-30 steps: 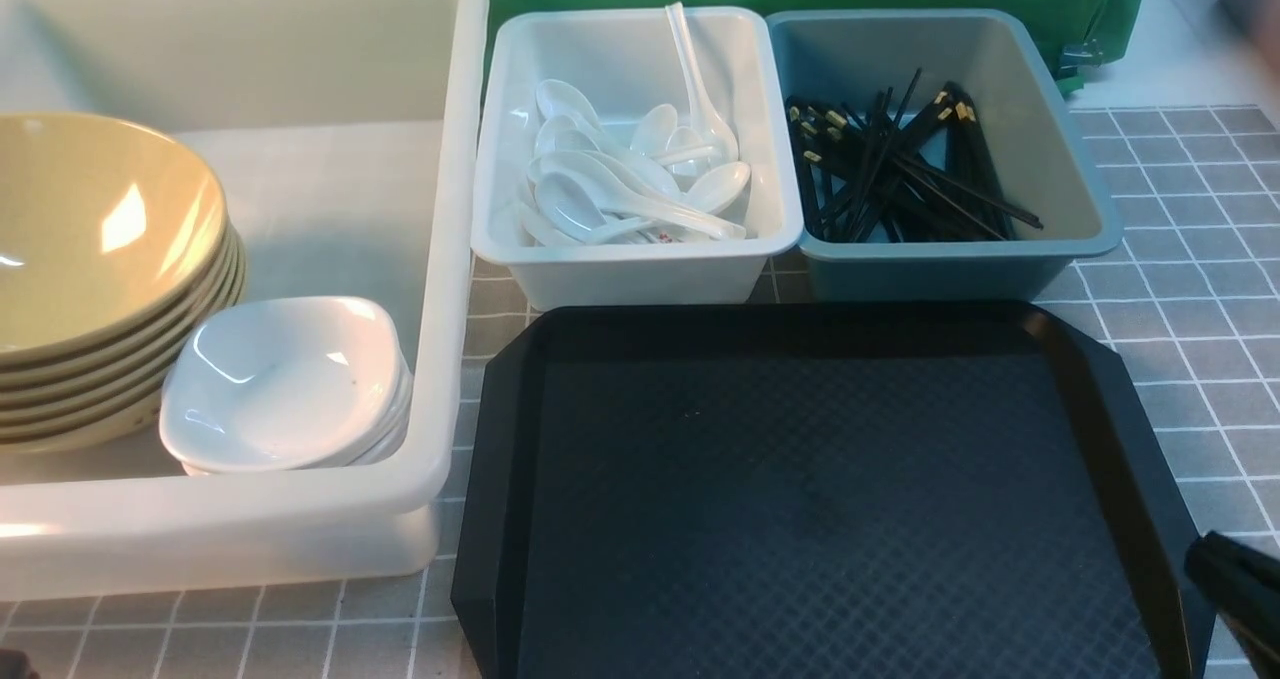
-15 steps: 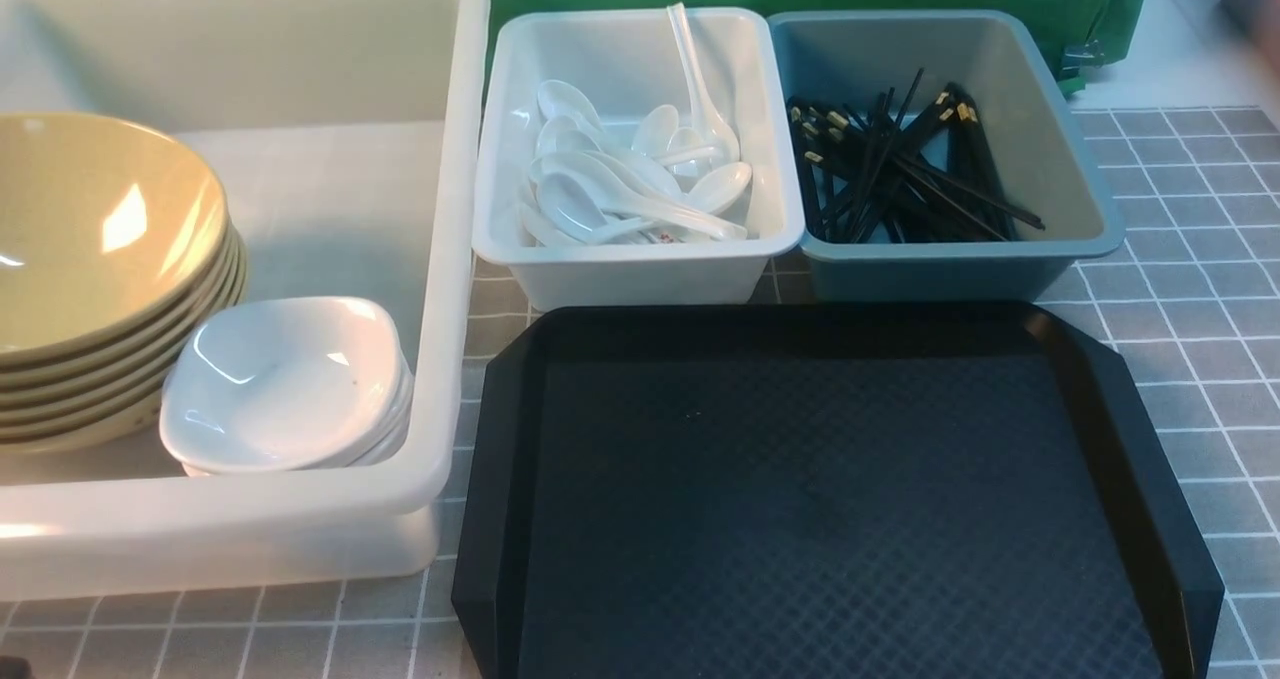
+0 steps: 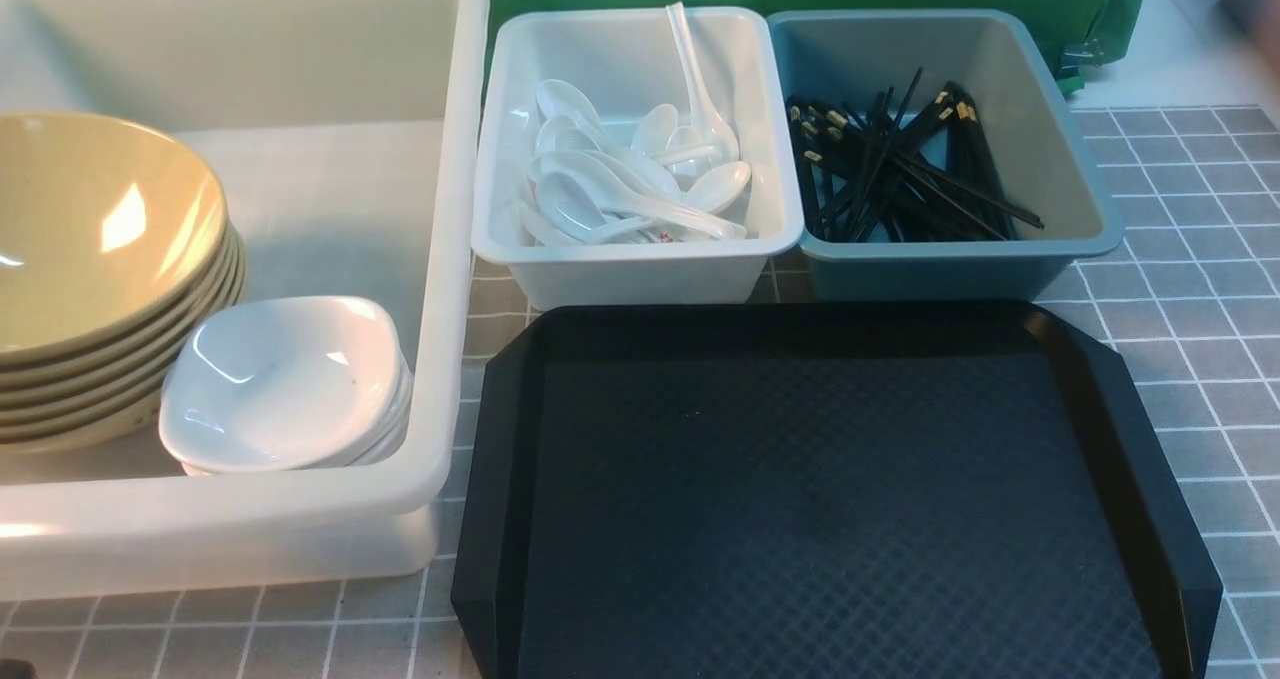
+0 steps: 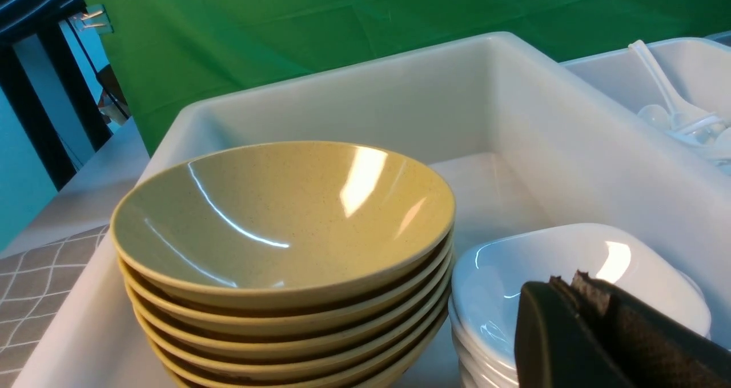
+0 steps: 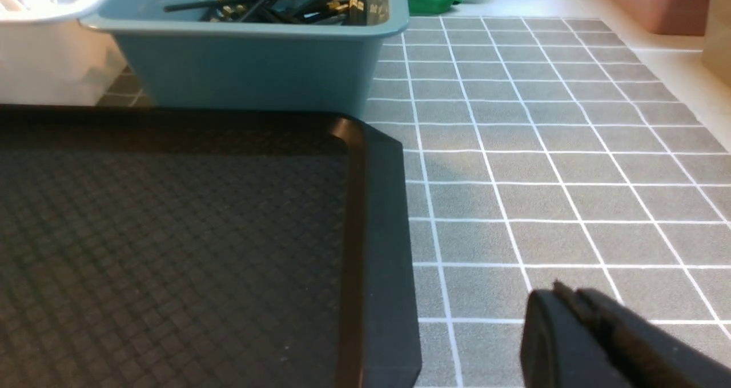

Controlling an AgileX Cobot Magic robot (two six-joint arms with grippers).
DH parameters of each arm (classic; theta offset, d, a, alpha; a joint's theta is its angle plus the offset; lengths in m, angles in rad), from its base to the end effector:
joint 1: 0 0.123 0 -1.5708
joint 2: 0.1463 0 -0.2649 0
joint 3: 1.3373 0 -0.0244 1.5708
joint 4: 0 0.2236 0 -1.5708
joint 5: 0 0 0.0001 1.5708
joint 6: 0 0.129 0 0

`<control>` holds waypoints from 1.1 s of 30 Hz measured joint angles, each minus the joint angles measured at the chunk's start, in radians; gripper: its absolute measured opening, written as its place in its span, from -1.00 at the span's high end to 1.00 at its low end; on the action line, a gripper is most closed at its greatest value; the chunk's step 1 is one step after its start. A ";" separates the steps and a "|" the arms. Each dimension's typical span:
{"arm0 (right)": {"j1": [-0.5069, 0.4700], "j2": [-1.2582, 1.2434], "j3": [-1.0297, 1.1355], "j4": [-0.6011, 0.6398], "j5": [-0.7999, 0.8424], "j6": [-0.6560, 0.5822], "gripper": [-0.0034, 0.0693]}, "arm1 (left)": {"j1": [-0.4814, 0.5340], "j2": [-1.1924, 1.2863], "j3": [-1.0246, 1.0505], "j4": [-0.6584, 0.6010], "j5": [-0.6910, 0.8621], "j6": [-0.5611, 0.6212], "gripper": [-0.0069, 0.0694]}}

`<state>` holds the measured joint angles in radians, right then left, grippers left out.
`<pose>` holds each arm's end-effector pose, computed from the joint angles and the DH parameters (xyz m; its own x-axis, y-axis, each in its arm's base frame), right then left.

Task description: On grey table put chopsticks spoon bowls plates into blue grey white boxes.

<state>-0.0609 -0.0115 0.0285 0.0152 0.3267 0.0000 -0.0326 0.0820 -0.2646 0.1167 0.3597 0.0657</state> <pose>0.0835 -0.0045 0.1658 -0.2524 0.0298 -0.9672 0.0598 0.9981 0.0152 0.0795 0.0027 0.2547 -0.0876 0.1769 -0.9803 0.0071 0.9842 0.1770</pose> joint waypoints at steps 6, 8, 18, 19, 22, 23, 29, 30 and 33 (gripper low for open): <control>0.000 0.000 -0.001 0.000 0.000 0.000 0.74 | 0.000 0.000 0.000 0.000 0.000 0.000 0.85; 0.000 0.000 -0.001 0.000 0.000 0.000 0.73 | 0.000 0.000 0.000 0.000 0.000 0.000 0.85; 0.000 0.000 -0.001 0.000 0.000 0.000 0.71 | 0.000 -0.001 0.004 0.000 -0.004 0.000 0.85; 0.000 0.000 -0.001 0.000 0.000 0.000 0.70 | 0.000 -0.020 0.030 0.000 -0.026 0.000 0.85; 0.000 0.000 -0.001 0.000 0.000 0.000 0.69 | 0.018 -0.064 0.086 0.007 -0.036 0.000 0.85; 0.000 0.000 -0.001 0.000 0.000 0.000 0.69 | 0.023 -0.071 0.091 0.011 -0.034 0.000 0.85; -0.001 0.000 -0.001 0.000 0.000 0.000 0.69 | 0.087 -0.094 0.247 -0.082 -0.014 -0.030 0.85; -0.001 0.000 -0.001 0.000 0.000 0.000 0.69 | 0.093 -0.094 0.277 -0.117 -0.019 -0.032 0.85; -0.002 0.000 -0.001 0.000 0.000 0.000 0.68 | 0.093 -0.095 0.286 -0.148 -0.028 -0.017 0.85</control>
<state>-0.0629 -0.0115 0.0275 0.0152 0.3270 0.0000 0.0603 -0.0131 0.0212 -0.0309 0.3315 0.0487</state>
